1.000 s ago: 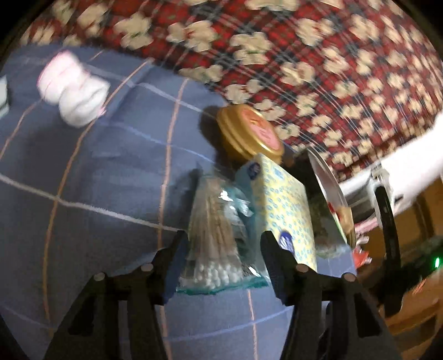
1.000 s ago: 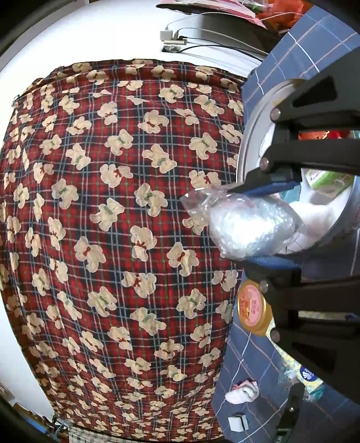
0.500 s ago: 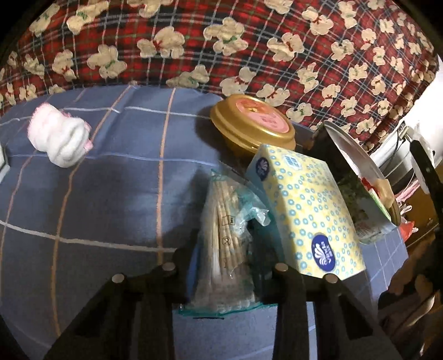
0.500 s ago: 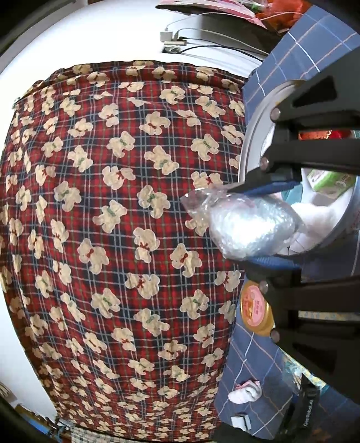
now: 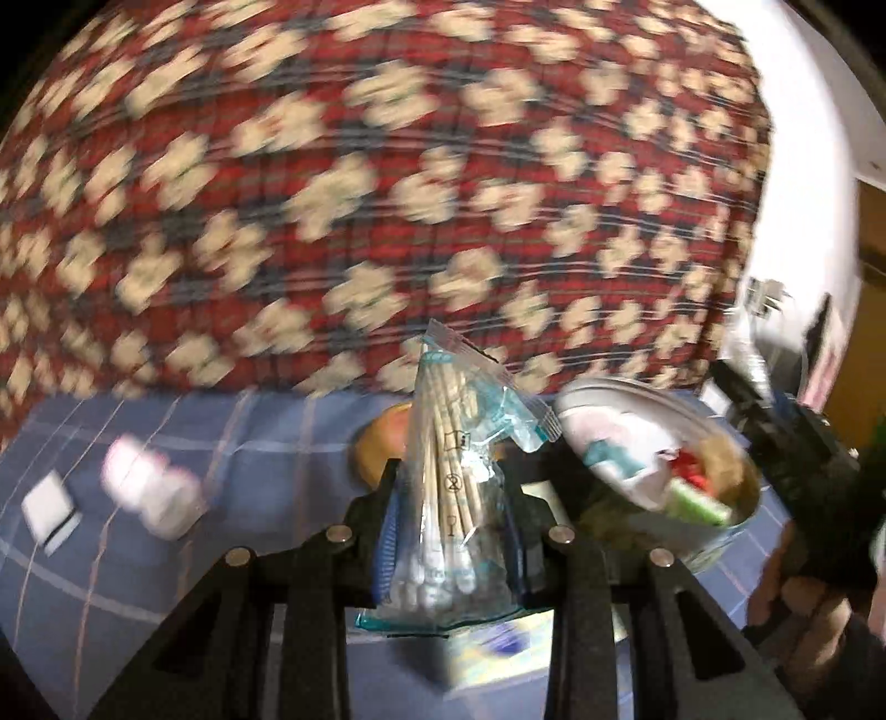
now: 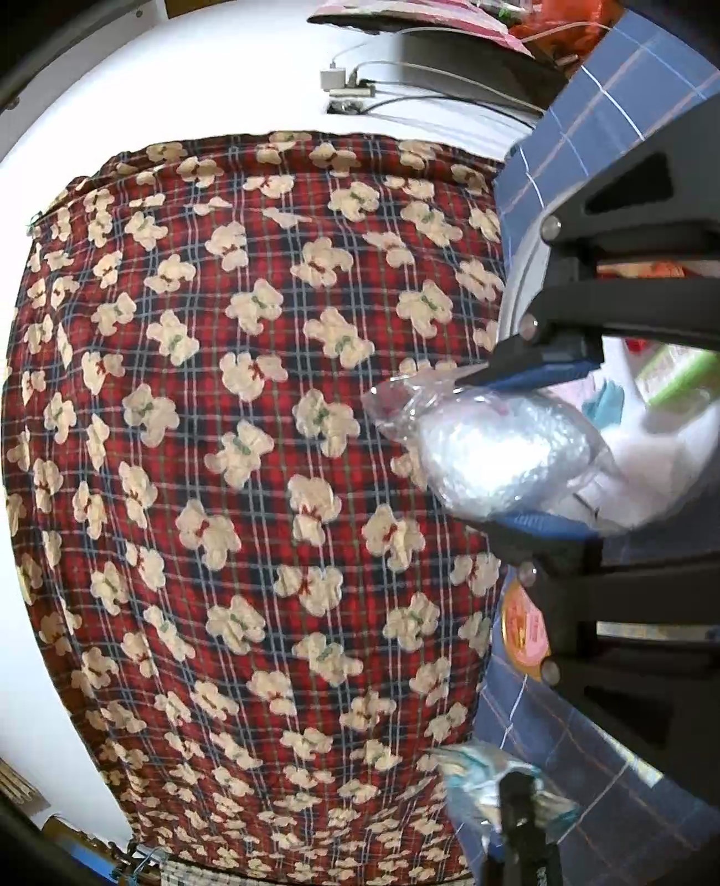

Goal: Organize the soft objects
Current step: 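Carry the cotton-swab bag and clear plastic bag over the metal tin with both grippers, then open both grippers to drop the swab bag and plastic bag into the tin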

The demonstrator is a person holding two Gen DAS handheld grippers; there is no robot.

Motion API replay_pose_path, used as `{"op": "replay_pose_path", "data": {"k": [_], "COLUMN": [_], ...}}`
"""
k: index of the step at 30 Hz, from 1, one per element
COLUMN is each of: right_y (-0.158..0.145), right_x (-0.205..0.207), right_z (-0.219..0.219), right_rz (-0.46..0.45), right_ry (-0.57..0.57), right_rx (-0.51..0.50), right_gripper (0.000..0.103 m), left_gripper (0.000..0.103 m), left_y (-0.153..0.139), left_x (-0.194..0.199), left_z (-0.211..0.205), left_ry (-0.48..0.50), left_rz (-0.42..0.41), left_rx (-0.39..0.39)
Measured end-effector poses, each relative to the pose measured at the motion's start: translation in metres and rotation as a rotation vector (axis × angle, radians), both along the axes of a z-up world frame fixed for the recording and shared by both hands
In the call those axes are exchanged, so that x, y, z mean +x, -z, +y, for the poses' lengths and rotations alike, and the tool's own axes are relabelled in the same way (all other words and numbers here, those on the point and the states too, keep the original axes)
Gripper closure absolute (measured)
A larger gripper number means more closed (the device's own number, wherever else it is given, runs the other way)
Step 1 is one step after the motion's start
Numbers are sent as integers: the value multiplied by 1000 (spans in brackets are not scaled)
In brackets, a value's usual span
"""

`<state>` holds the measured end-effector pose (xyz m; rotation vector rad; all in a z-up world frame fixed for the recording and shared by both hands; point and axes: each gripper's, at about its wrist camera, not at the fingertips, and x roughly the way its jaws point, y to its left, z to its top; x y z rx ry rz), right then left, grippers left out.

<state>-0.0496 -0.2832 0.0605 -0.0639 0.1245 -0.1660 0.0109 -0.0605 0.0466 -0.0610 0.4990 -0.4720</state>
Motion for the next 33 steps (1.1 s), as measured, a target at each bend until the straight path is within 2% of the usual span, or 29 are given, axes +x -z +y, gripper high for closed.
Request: {"op": "replay_pose_path", "data": {"k": [5, 9, 14, 24, 27, 33], "right_y": [0, 1, 8, 28, 33, 41], "right_x": [2, 7, 20, 48, 54, 63], "right_z": [-35, -67, -103, -155, -157, -147], "right_rz": [5, 21, 76, 228, 272, 336], "right_ry": [51, 86, 127, 119, 102, 84], "right_rx": [2, 12, -1, 16, 17, -22], "right_gripper": [65, 65, 65, 65, 65, 64], "left_gripper": [69, 69, 69, 69, 69, 69], "left_y": [-10, -10, -7, 20, 31, 33], "left_x": [4, 10, 15, 36, 41, 40], "left_z": [-51, -101, -156, -233, -243, -253], "left_ry": [86, 145, 200, 183, 167, 146], "left_rz": [-26, -11, -7, 68, 101, 83], "left_rx": [-9, -26, -6, 90, 119, 138]}}
